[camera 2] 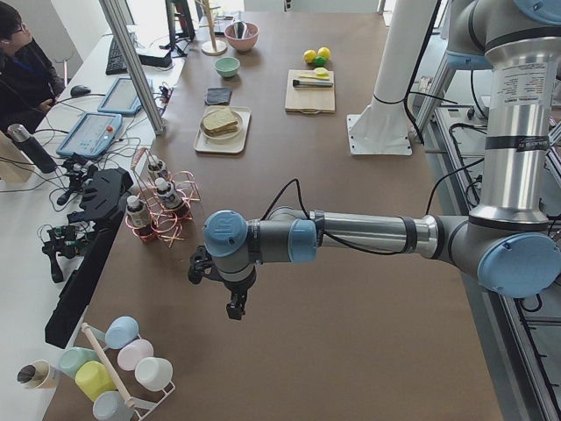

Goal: Make sandwich and place on tray

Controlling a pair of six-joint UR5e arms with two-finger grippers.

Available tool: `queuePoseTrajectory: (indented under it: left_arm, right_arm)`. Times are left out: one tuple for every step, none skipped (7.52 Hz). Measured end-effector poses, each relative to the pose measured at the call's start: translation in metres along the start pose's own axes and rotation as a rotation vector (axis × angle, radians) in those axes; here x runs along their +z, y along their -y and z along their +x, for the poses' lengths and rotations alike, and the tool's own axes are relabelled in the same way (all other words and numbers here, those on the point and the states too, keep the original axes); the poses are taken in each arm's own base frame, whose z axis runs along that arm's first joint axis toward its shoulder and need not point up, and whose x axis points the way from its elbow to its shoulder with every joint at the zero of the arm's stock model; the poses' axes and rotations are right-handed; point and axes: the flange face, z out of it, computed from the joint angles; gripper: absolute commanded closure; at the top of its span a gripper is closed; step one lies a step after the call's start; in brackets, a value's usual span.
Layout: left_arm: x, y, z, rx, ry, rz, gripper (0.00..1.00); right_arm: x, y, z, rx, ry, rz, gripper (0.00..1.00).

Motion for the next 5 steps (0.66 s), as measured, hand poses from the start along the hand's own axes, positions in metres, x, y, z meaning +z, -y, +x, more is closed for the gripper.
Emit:
queuePoseTrajectory:
  left_arm:
    - [0.0000, 0.0000, 0.0000, 0.000, 0.000, 0.000, 0.02]
    - [0.0002, 0.0000, -0.0001, 0.000, -0.001, 0.000, 0.02]
    - [0.0005, -0.0001, -0.0001, -0.001, -0.004, 0.000, 0.02]
    - [0.0014, -0.0004, 0.0007, -0.003, -0.021, 0.001, 0.02]
    - [0.0031, -0.0021, 0.0008, -0.008, -0.038, 0.001, 0.02]
  right_arm:
    - [-0.0007, 0.0002, -0.0005, -0.001, 0.000, 0.001, 0.00]
    - [-0.0014, 0.0003, -0.0010, -0.002, -0.001, 0.003, 0.00]
    - [-0.0022, 0.0008, -0.0016, -0.003, -0.001, 0.004, 0.00]
    - [-0.0026, 0.0011, -0.0018, -0.004, -0.001, 0.005, 0.00]
    - [-0.0029, 0.0013, -0.0020, -0.004, -0.001, 0.006, 0.00]
